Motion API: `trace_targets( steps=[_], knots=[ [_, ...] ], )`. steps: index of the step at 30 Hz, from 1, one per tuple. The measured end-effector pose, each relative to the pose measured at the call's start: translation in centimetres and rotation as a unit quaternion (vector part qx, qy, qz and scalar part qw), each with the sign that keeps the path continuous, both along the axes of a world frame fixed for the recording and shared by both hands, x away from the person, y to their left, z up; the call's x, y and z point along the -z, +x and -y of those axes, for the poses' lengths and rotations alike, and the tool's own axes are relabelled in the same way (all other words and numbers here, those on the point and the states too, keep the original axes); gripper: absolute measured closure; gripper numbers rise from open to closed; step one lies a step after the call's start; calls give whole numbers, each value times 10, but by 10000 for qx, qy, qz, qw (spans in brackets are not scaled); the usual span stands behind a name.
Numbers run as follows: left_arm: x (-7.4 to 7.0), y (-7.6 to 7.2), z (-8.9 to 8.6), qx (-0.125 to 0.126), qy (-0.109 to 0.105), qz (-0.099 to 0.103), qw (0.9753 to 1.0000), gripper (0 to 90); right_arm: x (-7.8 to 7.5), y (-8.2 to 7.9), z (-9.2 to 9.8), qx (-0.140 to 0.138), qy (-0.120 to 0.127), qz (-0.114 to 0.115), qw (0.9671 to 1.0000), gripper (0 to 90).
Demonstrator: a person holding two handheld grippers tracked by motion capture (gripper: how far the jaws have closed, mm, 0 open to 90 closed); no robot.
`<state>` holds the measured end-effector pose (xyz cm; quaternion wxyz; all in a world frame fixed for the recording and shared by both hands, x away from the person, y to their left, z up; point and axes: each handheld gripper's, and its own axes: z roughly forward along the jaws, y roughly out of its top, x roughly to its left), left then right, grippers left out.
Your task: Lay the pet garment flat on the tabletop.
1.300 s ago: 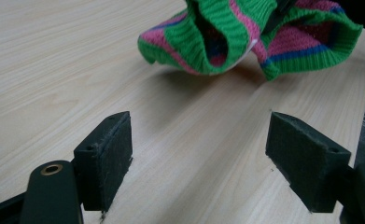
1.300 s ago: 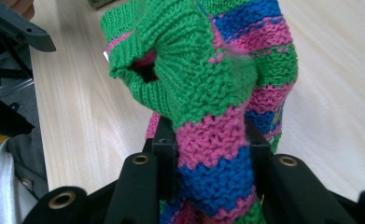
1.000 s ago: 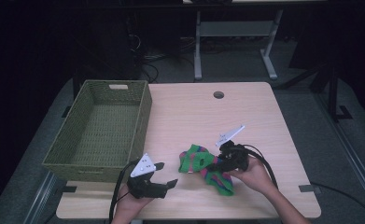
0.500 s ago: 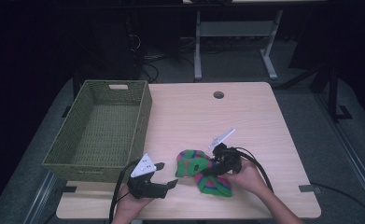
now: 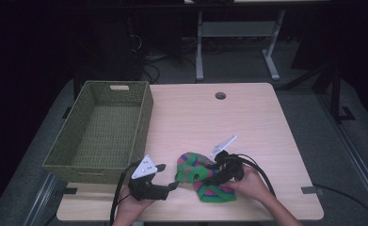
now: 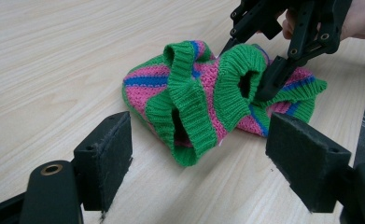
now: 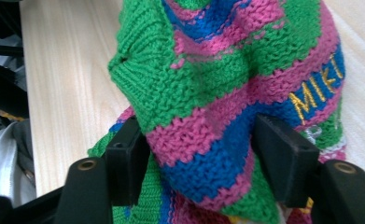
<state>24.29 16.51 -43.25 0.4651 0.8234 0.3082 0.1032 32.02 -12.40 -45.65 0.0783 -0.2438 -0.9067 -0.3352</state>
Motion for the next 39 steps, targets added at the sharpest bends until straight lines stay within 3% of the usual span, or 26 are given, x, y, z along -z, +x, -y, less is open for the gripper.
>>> trace_targets(
  steps=[8,11,16,19,27,31,39],
  knots=[
    [0,1,-1,-13,-31,-24,10000,223,-16,-5,7,-34,105,81,9999,316],
    [0,1,-1,-9,-10,0,10000,223,-25,-7,8,-72,86,247,9996,318],
    [0,1,-1,-21,-24,-11,10000,223,-46,-13,4,-127,242,436,9987,346],
    [-1,1,-1,-11,-37,5,10000,223,-57,-15,-7,-351,252,623,9971,409],
    [0,1,-2,-12,-61,-15,10000,223,-55,-10,-35,-724,-27,753,9945,487],
    [0,1,-3,2,-67,-31,10000,223,-51,-5,-49,-809,-196,723,9939,528],
    [-1,1,-2,16,-43,-22,10000,223,-36,1,-57,-912,-367,561,9936,609]
  ],
)
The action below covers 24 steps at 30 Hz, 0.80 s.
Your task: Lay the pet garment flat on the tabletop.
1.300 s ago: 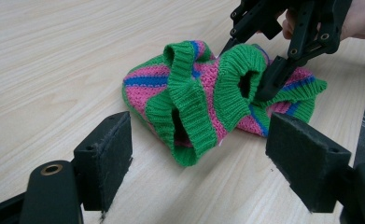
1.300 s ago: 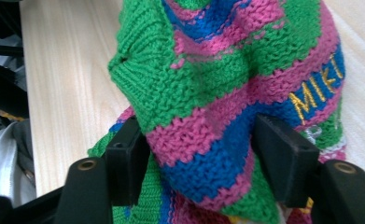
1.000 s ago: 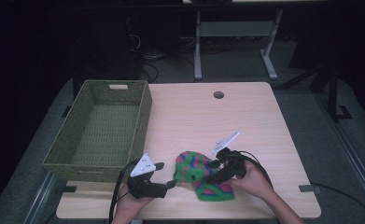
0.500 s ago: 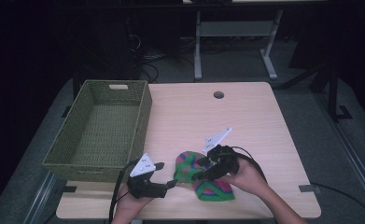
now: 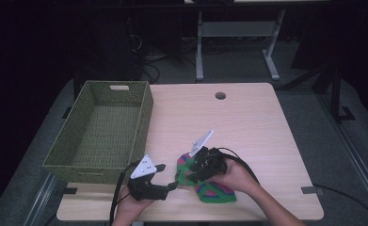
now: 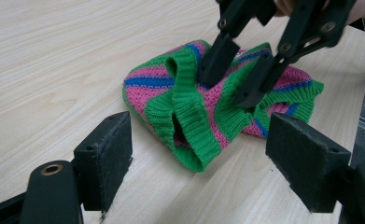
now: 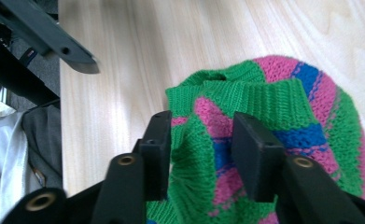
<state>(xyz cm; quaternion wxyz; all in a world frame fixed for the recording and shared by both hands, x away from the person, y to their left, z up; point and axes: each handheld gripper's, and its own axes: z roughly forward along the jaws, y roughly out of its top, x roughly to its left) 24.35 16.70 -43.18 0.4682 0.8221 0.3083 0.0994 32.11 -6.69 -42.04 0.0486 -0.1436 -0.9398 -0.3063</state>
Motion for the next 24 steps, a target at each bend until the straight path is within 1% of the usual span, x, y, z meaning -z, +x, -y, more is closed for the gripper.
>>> trace_targets(
  steps=[1,2,3,4,5,6,7,10,13,14,17,19,20,21,24],
  knots=[
    [0,0,0,0,1,1,10000,223,3,1,0,33,-13,-48,10000,623],
    [0,0,0,-1,-5,0,10000,223,5,2,0,62,-24,-45,10000,640],
    [0,0,-1,0,-3,-1,10000,223,7,2,0,102,-7,-60,9999,659],
    [0,0,-1,-3,-1,-16,10000,223,13,4,1,172,21,-90,9998,704],
    [0,0,-1,-3,-1,-16,10000,223,13,4,1,172,21,-90,9998,704],
    [1,0,-1,0,7,-10,10000,223,17,5,3,203,57,-132,9997,735],
    [1,0,-1,0,7,-10,10000,223,17,5,3,203,57,-132,9997,735],
    [1,0,0,4,-5,-16,10000,223,22,5,6,293,86,-174,9994,777],
    [1,0,0,16,-13,-34,10000,223,23,4,8,302,112,-127,9994,800],
    [1,1,0,22,-13,-41,10000,223,21,4,9,288,125,-92,9995,805],
    [1,1,0,21,-6,-52,10000,223,18,3,10,326,133,-85,9993,811],
    [2,1,0,26,-10,-78,10000,223,14,4,12,351,206,-78,9991,814],
    [2,2,0,27,-9,-81,10000,225,9,4,14,373,257,-83,9989,816],
    [2,2,0,24,-15,-86,10000,225,9,4,14,373,257,-83,9989,816],
    [1,2,-1,19,-26,-74,10000,229,0,4,18,414,326,15,9986,816]
  ],
)
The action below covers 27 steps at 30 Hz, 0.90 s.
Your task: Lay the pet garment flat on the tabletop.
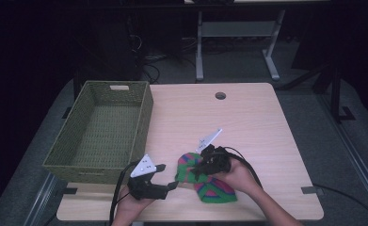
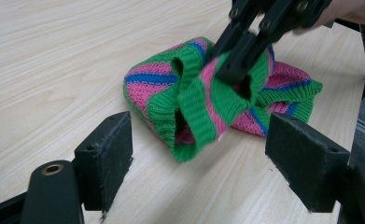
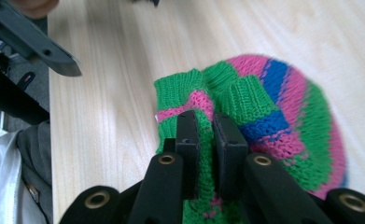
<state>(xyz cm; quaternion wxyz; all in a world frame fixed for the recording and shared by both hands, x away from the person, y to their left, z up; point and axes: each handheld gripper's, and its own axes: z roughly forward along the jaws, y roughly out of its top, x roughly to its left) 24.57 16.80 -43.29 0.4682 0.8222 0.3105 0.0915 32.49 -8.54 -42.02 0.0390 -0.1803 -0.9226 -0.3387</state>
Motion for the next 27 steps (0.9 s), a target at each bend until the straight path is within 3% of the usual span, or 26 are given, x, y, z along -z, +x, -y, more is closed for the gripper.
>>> trace_targets(
  steps=[6,17,18,27],
  knots=[
    [0,1,2,14,32,47,10000,231,-21,1,14,117,175,168,9996,816],
    [0,7,11,94,-23,162,9998,234,-47,3,35,348,579,206,9975,816],
    [1,9,13,116,-14,148,9998,234,-52,4,39,345,598,307,9971,816],
    [8,13,30,172,243,227,9993,234,-68,5,49,419,843,370,9949,817]
  ],
)
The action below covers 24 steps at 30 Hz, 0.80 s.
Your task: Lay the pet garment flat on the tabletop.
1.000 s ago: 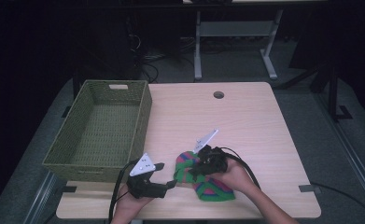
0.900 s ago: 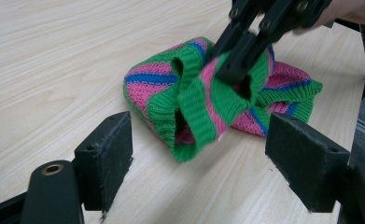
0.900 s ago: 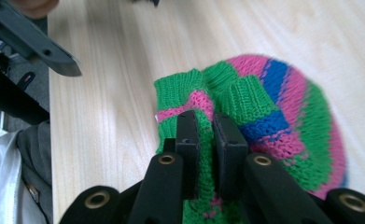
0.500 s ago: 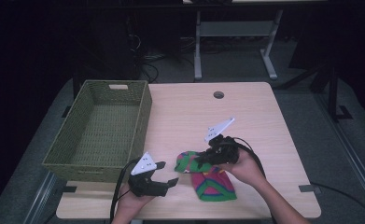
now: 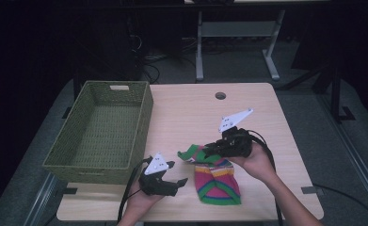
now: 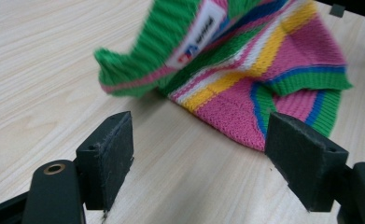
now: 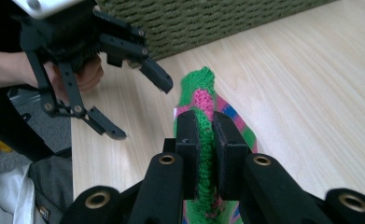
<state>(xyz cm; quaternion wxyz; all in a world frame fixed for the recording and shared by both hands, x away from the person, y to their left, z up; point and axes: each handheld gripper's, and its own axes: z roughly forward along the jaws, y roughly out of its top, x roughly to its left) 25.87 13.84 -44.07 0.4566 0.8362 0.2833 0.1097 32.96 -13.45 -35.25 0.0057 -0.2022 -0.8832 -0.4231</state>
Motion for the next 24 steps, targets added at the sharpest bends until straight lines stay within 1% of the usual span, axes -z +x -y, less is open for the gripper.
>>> trace_targets(
  steps=[2,3,4,6,8,9,11,13,16,17,18,19,22,23,24],
  knots=[
    [2,1,2,5,-15,-38,10000,233,-3,0,1,-18,46,9,10000,818],
    [2,1,3,15,-6,-61,10000,233,-5,0,2,-59,117,2,9999,820],
    [3,2,4,18,24,-36,10000,233,-5,0,2,-59,117,2,9999,820],
    [3,5,6,7,10,-22,10000,233,-9,-1,3,-113,173,41,9998,820],
    [3,9,8,-20,-46,-37,10000,233,-10,-2,4,-138,209,34,9997,820],
    [3,12,9,-44,-63,-33,10000,233,-11,-2,4,-173,204,74,9996,820],
    [5,16,10,-75,-134,-50,9999,233,-14,-5,6,-193,244,82,9995,820],
    [7,23,11,-92,-184,-98,9997,234,-19,-7,10,-224,319,112,9992,820],
    [8,25,12,-137,-182,-88,9997,233,-23,-9,14,-261,388,133,9988,820],
    [9,27,13,-134,-160,-69,9998,233,-25,-10,15,-277,419,148,9986,820],
    [9,28,13,-131,-195,-54,9997,233,-26,-11,17,-296,449,165,9984,820],
    [9,30,15,-127,-227,10,9997,233,-28,-12,19,-330,519,155,9980,820],
    [8,33,16,-98,-277,54,9996,234,-29,-13,20,-367,549,150,9977,819],
    [8,34,17,-60,-313,103,9994,234,-29,-14,21,-388,548,123,9977,819],
    [7,36,17,-40,-323,137,9994,245,-29,-14,21,-399,534,144,9977,820]
  ],
)
